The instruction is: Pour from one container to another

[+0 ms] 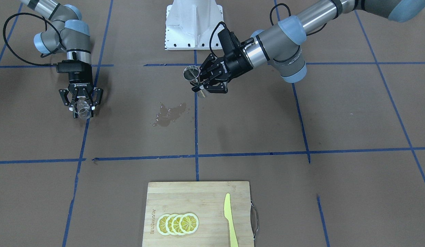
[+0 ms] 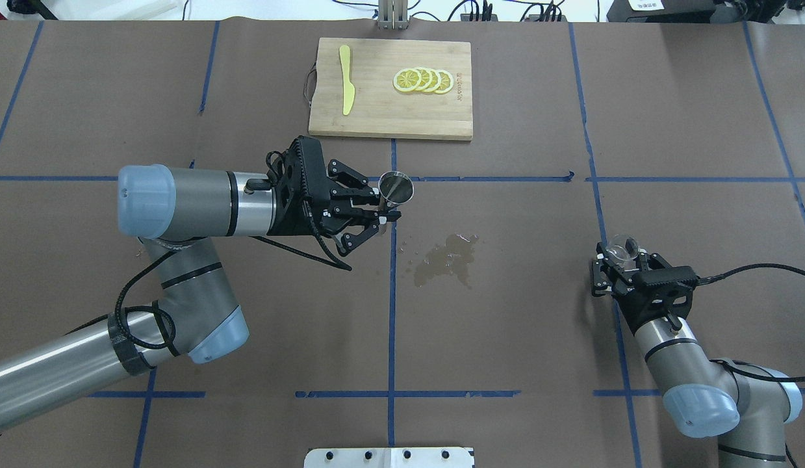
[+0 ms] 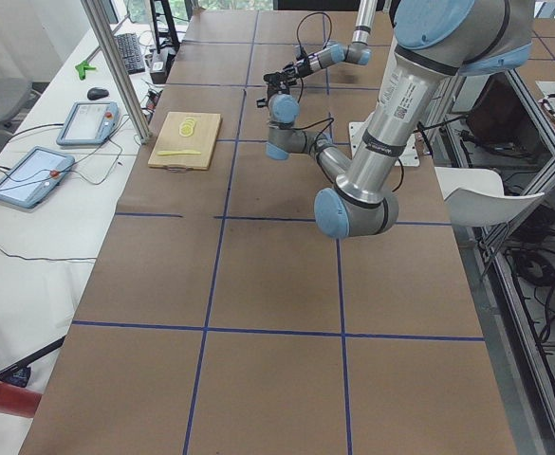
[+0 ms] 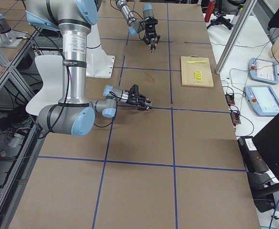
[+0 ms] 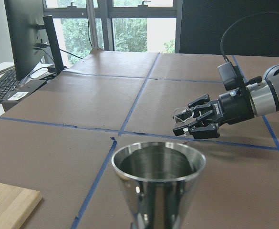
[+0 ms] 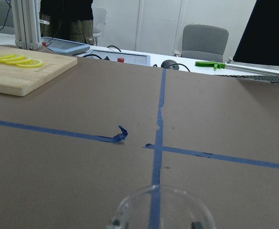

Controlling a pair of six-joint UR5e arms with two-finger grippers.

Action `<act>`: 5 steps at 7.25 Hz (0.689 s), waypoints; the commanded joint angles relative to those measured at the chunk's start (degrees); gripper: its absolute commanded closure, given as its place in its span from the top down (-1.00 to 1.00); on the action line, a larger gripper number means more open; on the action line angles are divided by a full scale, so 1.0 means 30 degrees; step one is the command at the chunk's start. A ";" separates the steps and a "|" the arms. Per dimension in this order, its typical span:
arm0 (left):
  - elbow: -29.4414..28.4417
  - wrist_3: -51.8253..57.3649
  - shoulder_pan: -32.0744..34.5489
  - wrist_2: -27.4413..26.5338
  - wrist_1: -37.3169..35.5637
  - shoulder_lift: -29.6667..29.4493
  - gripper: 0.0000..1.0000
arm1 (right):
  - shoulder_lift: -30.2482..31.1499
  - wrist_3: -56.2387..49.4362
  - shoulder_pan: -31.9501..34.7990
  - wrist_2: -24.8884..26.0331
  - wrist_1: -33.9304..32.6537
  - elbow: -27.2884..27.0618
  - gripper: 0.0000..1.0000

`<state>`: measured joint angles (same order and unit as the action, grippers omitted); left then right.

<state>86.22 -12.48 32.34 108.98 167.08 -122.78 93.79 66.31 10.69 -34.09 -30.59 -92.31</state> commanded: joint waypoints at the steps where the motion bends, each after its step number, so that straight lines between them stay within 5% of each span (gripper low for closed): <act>1: 0.0000 0.0000 0.0000 0.0001 0.0000 0.0000 -1.00 | -0.0031 0.0044 -0.0076 0.0026 0.0002 0.0038 -0.19; 5: 0.0000 0.0000 0.0000 0.0001 0.0000 0.0000 -1.00 | -0.0002 0.0044 -0.0135 0.0085 0.0002 0.0038 0.14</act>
<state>86.22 -12.48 32.34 108.98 167.08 -122.78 93.77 66.44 10.31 -33.85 -30.59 -92.20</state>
